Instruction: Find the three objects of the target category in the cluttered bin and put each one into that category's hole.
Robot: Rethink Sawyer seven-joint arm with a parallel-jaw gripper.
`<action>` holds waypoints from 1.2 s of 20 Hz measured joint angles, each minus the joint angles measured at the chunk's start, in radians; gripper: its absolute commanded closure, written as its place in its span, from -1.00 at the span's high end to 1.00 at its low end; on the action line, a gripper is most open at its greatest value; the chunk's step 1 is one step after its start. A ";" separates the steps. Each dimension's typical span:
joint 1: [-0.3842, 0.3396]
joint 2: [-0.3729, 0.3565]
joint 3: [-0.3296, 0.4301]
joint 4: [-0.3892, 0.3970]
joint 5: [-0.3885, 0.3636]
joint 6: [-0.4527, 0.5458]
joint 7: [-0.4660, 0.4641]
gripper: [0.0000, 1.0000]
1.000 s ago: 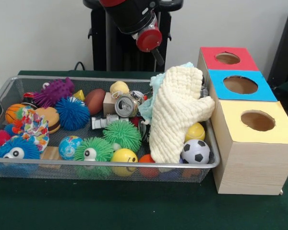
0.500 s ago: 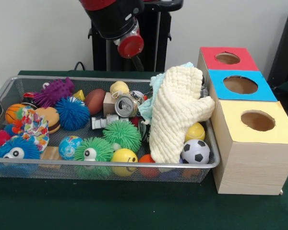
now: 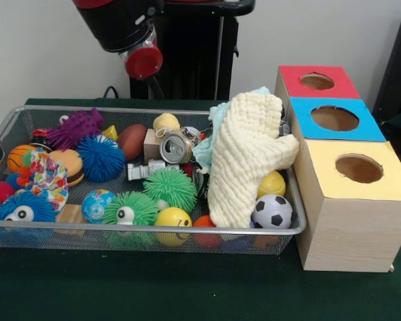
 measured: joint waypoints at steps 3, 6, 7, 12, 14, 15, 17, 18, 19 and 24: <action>-0.006 0.019 -0.002 -0.036 -0.020 0.000 0.000 -1.00; -0.008 0.046 -0.004 -0.073 -0.047 0.000 0.000 -1.00; -0.008 0.060 -0.004 -0.088 -0.058 0.000 0.000 -1.00; -0.013 0.120 -0.004 -0.141 -0.092 -0.013 0.000 -1.00; -0.014 0.146 -0.004 -0.157 -0.098 -0.033 0.000 -1.00; -0.014 0.159 -0.004 -0.164 -0.098 -0.049 0.000 -1.00; -0.013 0.184 -0.004 -0.177 -0.099 -0.078 0.000 -1.00; -0.013 0.195 -0.004 -0.183 -0.100 -0.091 0.000 -1.00; -0.013 0.201 -0.004 -0.187 -0.104 -0.094 0.000 -1.00; -0.014 0.235 -0.011 -0.241 -0.169 -0.079 0.000 -1.00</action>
